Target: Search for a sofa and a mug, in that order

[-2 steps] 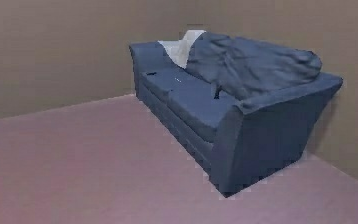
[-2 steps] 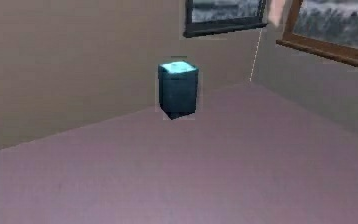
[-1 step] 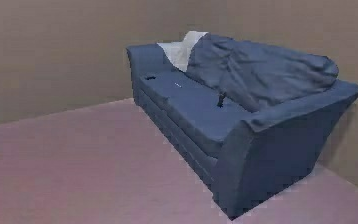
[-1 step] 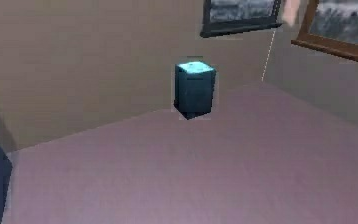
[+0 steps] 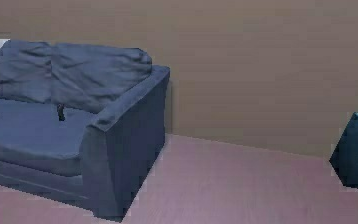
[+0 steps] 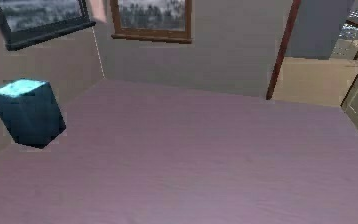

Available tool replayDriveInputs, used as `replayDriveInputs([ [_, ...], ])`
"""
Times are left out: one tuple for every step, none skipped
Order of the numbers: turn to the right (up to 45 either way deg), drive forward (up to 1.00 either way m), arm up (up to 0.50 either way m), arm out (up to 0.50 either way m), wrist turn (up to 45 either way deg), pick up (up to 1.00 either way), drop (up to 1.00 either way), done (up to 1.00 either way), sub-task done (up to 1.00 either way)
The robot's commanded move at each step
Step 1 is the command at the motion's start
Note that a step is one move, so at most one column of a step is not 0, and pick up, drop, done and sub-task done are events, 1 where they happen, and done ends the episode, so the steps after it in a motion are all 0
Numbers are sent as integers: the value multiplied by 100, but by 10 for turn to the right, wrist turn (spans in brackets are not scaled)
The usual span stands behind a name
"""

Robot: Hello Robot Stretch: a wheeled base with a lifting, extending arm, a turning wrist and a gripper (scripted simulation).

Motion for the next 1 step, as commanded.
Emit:
replayDriveInputs([
  [150,0,0,0,0,0,0,0,0],
])
